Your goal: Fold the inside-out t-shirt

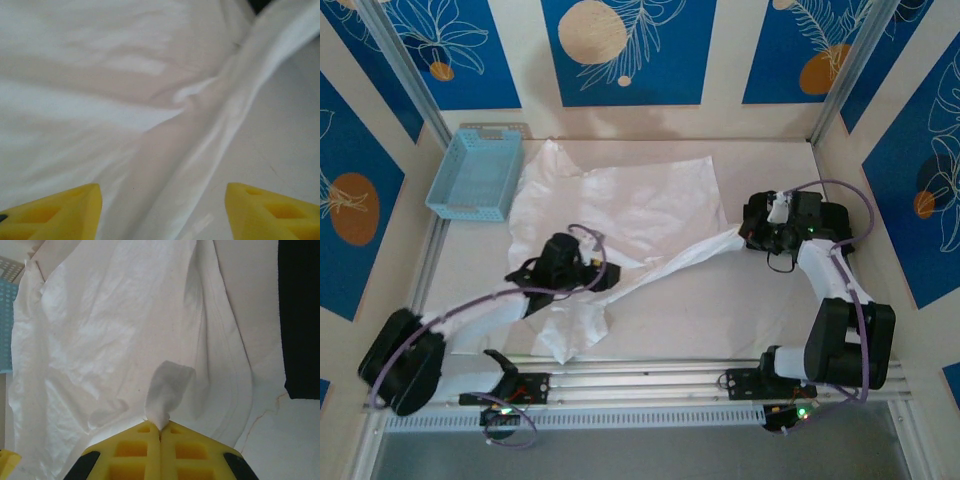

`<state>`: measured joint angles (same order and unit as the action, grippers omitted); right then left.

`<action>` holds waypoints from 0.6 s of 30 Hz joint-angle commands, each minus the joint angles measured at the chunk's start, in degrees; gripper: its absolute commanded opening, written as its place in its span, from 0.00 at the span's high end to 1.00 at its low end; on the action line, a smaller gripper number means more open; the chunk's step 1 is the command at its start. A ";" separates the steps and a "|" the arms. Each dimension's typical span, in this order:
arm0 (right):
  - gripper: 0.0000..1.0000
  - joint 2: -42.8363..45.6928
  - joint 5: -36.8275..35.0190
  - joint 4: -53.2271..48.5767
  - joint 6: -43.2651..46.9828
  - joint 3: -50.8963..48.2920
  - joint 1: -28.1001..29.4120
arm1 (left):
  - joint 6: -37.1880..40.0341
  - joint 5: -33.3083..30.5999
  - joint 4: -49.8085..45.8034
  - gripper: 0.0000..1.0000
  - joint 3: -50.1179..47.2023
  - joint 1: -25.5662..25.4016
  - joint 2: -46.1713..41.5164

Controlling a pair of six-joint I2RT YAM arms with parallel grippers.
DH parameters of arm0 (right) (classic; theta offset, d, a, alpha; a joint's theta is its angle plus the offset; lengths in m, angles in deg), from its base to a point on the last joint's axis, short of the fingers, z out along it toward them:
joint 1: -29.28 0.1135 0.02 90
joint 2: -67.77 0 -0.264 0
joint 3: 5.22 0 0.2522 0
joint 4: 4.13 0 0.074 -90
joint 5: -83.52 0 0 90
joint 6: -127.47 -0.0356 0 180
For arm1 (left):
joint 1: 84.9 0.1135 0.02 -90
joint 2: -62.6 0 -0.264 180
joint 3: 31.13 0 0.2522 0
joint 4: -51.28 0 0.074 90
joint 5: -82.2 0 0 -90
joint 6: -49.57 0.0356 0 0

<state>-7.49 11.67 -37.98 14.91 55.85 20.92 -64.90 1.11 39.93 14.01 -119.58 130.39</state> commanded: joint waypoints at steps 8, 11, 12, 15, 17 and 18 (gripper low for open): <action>1.00 0.52 -4.17 3.88 -2.29 -0.51 1.39 | -3.40 0.44 -4.49 0.31 7.35 13.04 16.91; 1.00 -0.59 -5.90 3.65 -2.78 0.87 0.84 | -3.70 2.43 -2.64 0.32 12.98 13.05 25.54; 1.00 -0.94 -6.06 3.73 -3.10 1.20 0.59 | -3.61 2.71 -2.67 0.32 14.83 12.93 27.82; 1.00 -2.01 -6.74 4.43 -3.88 2.24 0.12 | -3.11 3.39 -3.03 0.32 21.98 12.49 34.90; 1.00 -2.55 -7.24 4.53 -3.98 3.00 -0.03 | -2.11 3.70 -5.09 0.33 29.00 12.02 40.19; 1.00 -2.69 -7.46 4.67 -3.98 3.14 -0.05 | -1.81 3.75 -5.92 0.33 31.80 11.77 42.29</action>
<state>-9.55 5.45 -34.57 11.89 56.58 21.21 -67.85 3.01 36.57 40.30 -107.18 167.52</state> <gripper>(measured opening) 0.065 0.672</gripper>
